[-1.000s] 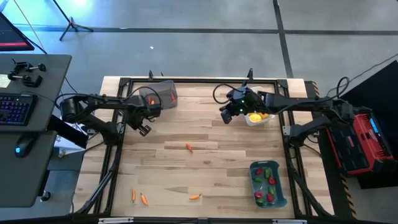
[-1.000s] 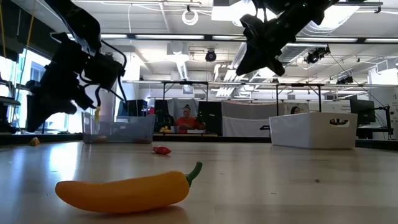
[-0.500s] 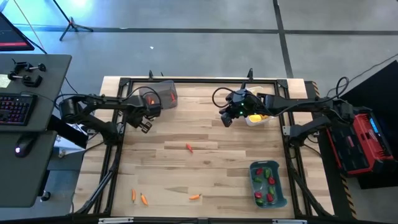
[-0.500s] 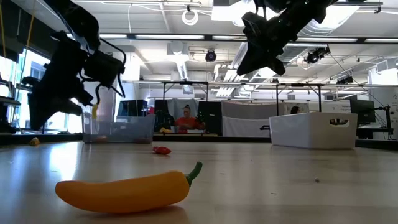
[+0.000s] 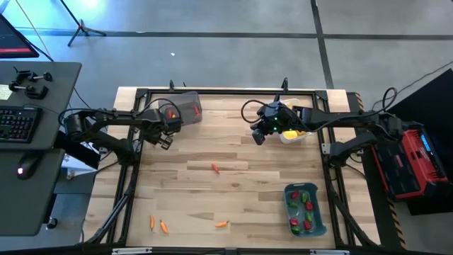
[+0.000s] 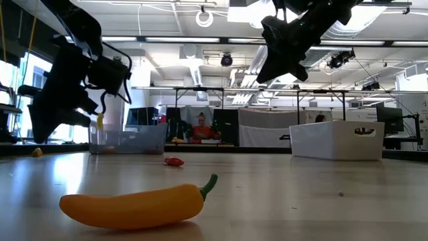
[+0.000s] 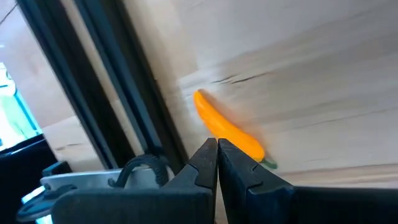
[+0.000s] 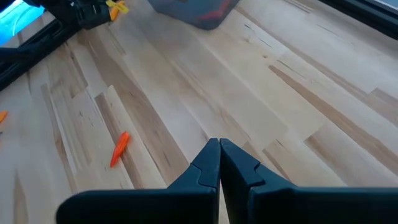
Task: Sort produce into baskets
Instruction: Put the yellow chili pepper into the black bin
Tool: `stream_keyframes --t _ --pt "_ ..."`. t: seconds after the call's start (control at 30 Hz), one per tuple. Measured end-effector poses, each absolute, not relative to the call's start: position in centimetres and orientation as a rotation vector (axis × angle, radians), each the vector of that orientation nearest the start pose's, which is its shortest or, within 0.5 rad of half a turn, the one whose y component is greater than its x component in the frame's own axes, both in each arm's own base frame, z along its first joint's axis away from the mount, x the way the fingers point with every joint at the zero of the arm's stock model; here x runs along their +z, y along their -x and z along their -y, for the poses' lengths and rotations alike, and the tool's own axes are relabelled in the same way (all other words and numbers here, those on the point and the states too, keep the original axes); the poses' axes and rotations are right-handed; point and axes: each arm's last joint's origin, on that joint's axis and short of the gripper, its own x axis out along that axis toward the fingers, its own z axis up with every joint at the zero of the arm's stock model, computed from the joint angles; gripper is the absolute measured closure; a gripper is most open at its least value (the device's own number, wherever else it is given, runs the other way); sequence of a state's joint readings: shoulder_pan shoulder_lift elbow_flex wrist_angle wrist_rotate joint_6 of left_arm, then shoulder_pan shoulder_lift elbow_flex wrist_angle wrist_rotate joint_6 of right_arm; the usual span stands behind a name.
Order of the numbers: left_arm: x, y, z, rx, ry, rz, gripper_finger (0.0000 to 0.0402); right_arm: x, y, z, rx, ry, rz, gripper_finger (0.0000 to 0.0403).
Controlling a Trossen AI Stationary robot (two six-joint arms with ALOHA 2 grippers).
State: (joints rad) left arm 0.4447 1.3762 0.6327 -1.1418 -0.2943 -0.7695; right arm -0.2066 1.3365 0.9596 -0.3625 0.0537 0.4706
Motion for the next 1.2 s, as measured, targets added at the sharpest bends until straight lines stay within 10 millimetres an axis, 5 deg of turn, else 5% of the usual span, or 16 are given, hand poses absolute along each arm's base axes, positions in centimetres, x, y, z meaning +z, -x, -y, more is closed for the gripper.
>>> stream_keyframes --t 0.63,0.9,1.2 --pt "15.0 -14.3 -7.6 1.264 0.609 -1.579 0.0402 26.0 -27.3 5.9 -0.426 -0.521 -0.68 0.0402" --pt "13.2 -12.8 -6.6 1.265 0.663 -1.64 0.0401 26.0 -27.3 5.7 -0.42 -0.521 -0.682 0.0402" --pt "13.0 -13.9 -6.0 1.246 0.688 -1.538 0.0402 26.0 -27.3 5.7 -0.42 -0.524 -0.681 0.0402"
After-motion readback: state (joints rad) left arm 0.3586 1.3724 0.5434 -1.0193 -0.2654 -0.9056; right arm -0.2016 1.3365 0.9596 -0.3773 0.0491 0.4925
